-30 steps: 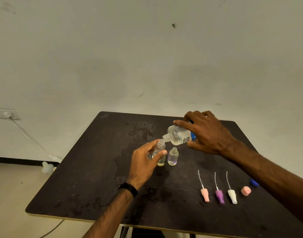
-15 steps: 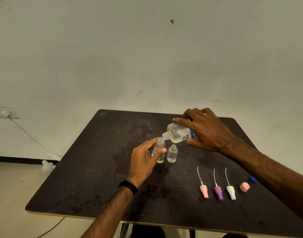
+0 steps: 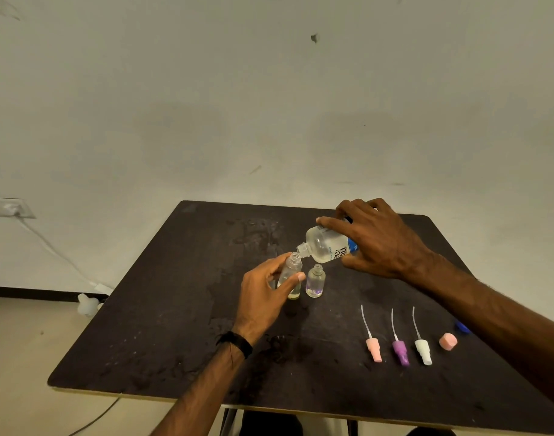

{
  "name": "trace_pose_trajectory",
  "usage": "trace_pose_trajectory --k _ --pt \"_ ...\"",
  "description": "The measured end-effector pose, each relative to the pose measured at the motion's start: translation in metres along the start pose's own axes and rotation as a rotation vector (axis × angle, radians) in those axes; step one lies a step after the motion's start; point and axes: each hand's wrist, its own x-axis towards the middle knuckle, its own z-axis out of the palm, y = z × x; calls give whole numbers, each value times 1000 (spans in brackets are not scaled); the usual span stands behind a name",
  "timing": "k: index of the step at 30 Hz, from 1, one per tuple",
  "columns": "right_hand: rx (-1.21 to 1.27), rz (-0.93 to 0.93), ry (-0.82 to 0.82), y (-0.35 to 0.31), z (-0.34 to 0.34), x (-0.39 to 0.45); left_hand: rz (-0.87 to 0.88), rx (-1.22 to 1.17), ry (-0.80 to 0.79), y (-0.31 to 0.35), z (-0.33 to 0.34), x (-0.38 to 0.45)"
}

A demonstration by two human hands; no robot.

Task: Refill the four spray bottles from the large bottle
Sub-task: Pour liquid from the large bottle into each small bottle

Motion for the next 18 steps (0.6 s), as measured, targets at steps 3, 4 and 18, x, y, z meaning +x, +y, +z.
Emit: trace_pose_trajectory --k 3,4,18 --pt "3 -1 10 0 1 -1 -5 -10 0 0 0 -1" --pt "5 -1 16 1 1 -1 -3 -9 -1 0 0 -1" --pt "9 -14 25 -1 0 -1 -9 -22 3 -1 0 -2"
